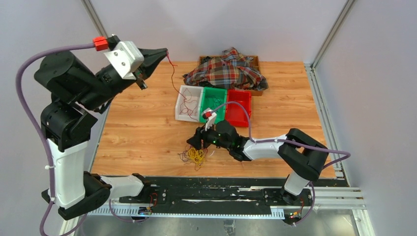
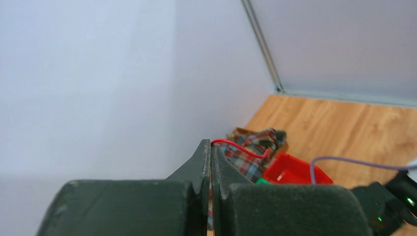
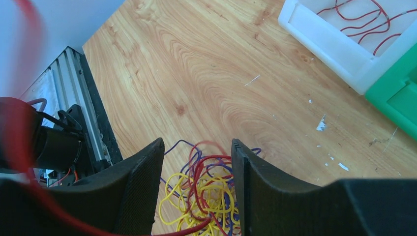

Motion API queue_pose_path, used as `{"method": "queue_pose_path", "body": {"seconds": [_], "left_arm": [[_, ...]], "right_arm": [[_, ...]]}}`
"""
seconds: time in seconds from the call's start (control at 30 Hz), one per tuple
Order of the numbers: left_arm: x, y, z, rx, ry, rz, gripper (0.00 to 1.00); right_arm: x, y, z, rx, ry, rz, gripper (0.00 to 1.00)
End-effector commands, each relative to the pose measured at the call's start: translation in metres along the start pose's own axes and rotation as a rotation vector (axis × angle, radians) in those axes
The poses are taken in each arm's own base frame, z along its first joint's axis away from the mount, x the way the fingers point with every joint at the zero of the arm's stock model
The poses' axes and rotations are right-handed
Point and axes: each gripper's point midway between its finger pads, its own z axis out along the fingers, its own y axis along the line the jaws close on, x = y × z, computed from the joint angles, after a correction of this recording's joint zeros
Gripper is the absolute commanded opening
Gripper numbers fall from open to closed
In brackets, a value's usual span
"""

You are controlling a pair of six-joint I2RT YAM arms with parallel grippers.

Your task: Untangle the cables

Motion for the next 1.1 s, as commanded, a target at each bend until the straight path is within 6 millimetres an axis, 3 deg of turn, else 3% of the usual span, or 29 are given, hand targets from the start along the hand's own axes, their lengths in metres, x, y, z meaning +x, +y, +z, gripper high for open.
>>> {"method": "queue_pose_path", "body": {"seconds": [0.0, 0.23, 0.37, 0.57, 0.67, 0.9, 1.07], "left_arm": [[-0.043, 0.035, -0.009, -0.16, -0.132, 0.065, 0.01], [-0.098, 0.086, -0.035, -0.43, -0.301, 0.159, 0.0], [-0.142, 0.117, -0.067, -0.641, -0.481, 0.236, 0.01], [-0.195, 0.145, -0.106, -0.87, -0.674, 0.359, 0.01], [-0.218, 0.15, -0.118, -0.921, -0.735, 0.429, 0.01], [-0.237, 0.146, -0.116, -0.97, -0.794, 0.62, 0.01], [-0.263, 0.14, -0.132, -1.088, -0.873, 0.842, 0.01]], "right_arm": [[0.016, -0.001, 0.002, 0.009, 0.019, 0.024, 0.53], [0.035, -0.008, 0.003, 0.023, 0.056, 0.045, 0.54], [0.044, -0.009, 0.002, 0.031, 0.075, 0.046, 0.54], [0.055, -0.009, -0.001, 0.04, 0.098, 0.044, 0.54], [0.061, -0.007, -0.002, 0.038, 0.109, 0.046, 0.54], [0.07, -0.01, -0.006, 0.059, 0.13, 0.056, 0.48], [0.08, -0.018, -0.012, 0.105, 0.156, 0.096, 0.44]]}}
